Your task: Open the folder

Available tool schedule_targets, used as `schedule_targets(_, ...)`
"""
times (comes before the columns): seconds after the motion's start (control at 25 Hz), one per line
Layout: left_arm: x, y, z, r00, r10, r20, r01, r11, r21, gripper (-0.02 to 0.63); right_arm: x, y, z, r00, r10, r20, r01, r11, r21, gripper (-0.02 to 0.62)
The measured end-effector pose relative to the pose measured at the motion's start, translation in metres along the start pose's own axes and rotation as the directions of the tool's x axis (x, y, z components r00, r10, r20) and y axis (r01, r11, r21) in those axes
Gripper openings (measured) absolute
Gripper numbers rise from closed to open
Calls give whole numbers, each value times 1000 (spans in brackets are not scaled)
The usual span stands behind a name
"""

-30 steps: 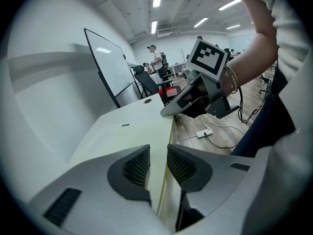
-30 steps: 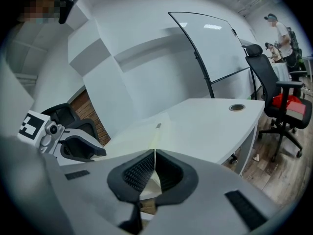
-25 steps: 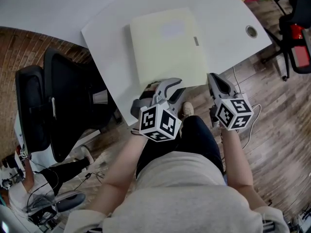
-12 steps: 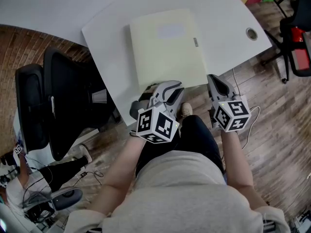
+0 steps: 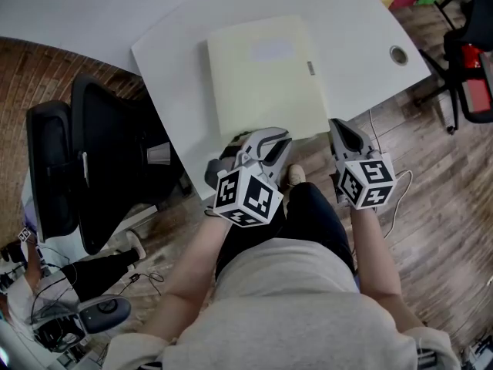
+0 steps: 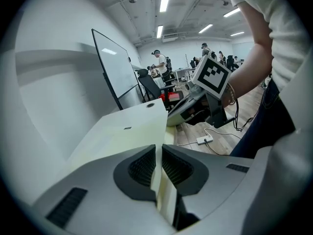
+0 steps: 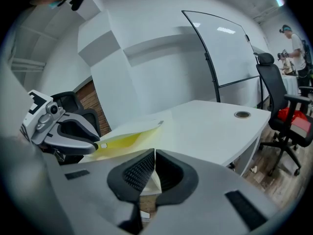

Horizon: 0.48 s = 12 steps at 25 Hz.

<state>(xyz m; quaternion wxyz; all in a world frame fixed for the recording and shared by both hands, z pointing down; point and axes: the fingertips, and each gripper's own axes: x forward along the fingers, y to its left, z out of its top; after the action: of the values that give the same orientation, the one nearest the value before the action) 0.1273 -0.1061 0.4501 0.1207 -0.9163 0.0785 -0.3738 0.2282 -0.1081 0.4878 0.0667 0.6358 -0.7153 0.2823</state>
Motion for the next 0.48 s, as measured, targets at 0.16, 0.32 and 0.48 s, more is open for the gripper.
schedule_targets(0.16,-2,1,2,1000,-9,4,10,1000,-8,49,-1,-1,0,1000,0,-3,0,1000,0,23)
schedule_targets(0.32,-4,3,3,1000,-13,7,13,1000,-21,48,0,1,0,1000,2,-10,-3,1000,-15,23)
schedule_targets(0.48,-5,4,6,1000,-12,12,12,1000,-25,46,-1,-1,0,1000,-4,-15,4,1000,-24,23)
